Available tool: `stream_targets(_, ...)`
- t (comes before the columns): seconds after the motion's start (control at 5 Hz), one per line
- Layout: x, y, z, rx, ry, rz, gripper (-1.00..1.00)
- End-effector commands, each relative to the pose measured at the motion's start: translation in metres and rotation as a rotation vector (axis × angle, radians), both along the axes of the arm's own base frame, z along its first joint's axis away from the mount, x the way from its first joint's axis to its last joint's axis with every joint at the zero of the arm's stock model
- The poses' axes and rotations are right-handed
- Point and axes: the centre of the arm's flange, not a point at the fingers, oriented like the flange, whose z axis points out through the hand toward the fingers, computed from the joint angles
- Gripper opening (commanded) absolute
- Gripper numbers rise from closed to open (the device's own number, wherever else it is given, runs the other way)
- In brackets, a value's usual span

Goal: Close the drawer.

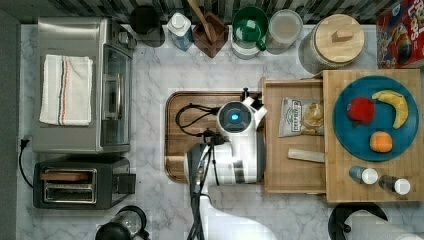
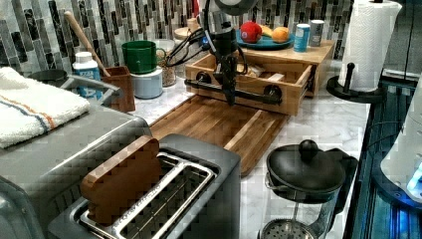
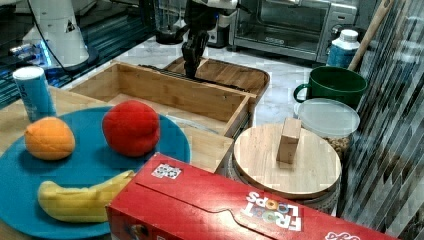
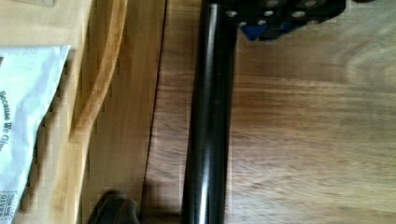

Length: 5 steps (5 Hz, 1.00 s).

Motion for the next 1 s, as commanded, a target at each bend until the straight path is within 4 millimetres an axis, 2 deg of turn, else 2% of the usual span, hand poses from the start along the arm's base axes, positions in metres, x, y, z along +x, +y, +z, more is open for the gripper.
stream_targets(0.2, 0.040, -0.127, 0.049, 0.003, -0.147, 0.108, -1.00)
stream_targets(0.6, 0.042, -0.222, 0.057, 0.034, -0.173, 0.061, -1.00)
stream_targets(0.8, 0.033, -0.265, 0.063, -0.017, -0.213, 0.000, -1.00)
stream_targets(1.0, 0.027, -0.296, 0.071, -0.059, -0.242, -0.017, -1.00)
